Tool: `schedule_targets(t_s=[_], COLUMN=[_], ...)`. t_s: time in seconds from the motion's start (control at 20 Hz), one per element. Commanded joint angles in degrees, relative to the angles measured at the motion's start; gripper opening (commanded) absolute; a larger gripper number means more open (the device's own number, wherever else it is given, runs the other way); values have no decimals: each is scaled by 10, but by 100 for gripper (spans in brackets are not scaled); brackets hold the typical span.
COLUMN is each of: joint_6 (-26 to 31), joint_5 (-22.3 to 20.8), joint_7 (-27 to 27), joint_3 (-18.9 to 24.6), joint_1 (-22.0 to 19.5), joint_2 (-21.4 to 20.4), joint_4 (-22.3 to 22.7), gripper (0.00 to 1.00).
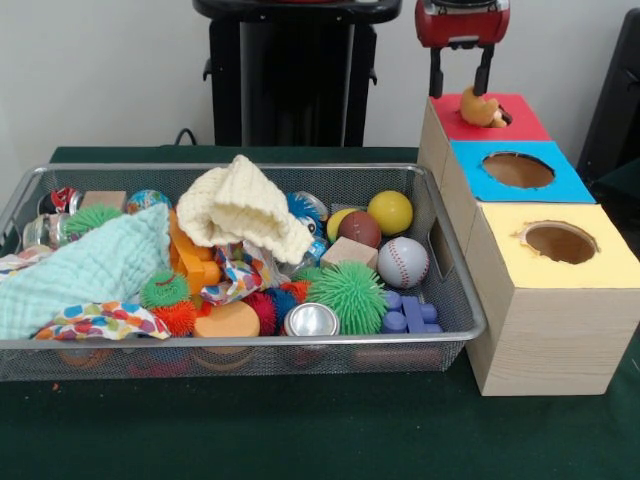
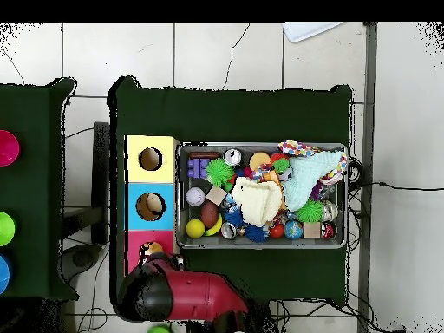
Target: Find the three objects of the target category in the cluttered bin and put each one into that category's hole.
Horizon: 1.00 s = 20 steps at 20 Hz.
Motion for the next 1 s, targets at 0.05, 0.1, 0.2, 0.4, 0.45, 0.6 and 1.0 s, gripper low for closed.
schedule_targets(t_s=[0.05,0.1,0.2,0.4,0.45,0.6,1.0], joint_6=[64,68,80,115,127,141,159], joint_5=[-33,-34,-30,-5,6,53,138], joint_7=[32,34,40,59,65,87,95], joint_3=[12,12,13,24,30,61,93], joint_1=[-24,-24,-23,-22,-24,-34,-40], joint_2=[8,8,7,-14,-22,-37,-50], joint_4=[-6,-9,-14,-9,-6,15,41], gripper=[100,100,100,100,100,100,100])
